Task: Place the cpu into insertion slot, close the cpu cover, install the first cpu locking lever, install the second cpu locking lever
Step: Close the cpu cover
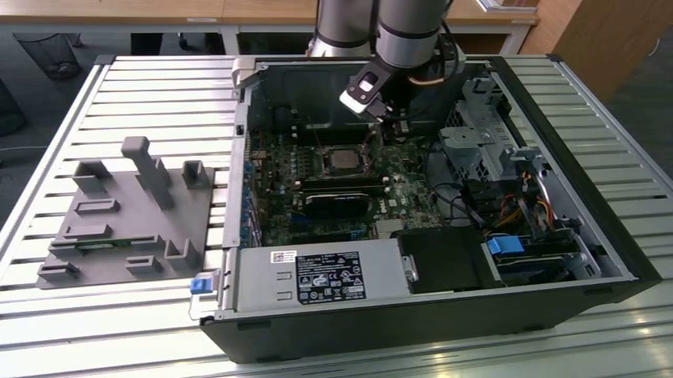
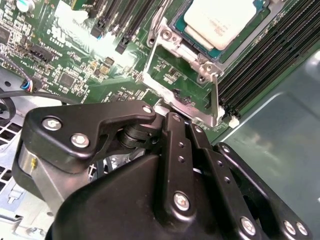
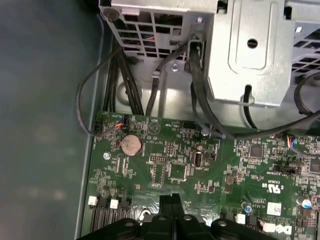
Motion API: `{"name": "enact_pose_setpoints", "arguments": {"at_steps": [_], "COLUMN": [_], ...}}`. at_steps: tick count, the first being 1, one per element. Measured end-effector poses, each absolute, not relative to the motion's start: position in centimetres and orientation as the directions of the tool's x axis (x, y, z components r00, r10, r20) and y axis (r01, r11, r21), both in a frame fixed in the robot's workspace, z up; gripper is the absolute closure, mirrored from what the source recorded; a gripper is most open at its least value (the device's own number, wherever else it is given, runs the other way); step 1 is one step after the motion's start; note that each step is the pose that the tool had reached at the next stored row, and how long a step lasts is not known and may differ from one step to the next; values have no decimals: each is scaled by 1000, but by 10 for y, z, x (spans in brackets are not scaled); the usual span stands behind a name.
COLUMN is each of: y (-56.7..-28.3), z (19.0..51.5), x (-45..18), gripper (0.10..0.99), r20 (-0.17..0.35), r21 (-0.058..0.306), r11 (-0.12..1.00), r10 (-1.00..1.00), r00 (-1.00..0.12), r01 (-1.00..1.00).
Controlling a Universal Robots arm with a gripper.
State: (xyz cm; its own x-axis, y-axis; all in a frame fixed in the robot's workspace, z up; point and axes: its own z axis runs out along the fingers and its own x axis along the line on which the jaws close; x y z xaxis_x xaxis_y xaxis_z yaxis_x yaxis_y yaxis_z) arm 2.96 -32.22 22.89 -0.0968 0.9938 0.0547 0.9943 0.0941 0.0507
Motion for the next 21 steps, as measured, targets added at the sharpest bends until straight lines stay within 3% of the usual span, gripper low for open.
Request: {"name": "enact_pose_setpoints", "arguments": {"at_steps": [21], "y": [-322], "z": [218], "x": [-12], "gripper": [980], "r20": [55], "r21": [51], "r11": [94], "r10": [994], "r00": [-97], "r01": [994]}}
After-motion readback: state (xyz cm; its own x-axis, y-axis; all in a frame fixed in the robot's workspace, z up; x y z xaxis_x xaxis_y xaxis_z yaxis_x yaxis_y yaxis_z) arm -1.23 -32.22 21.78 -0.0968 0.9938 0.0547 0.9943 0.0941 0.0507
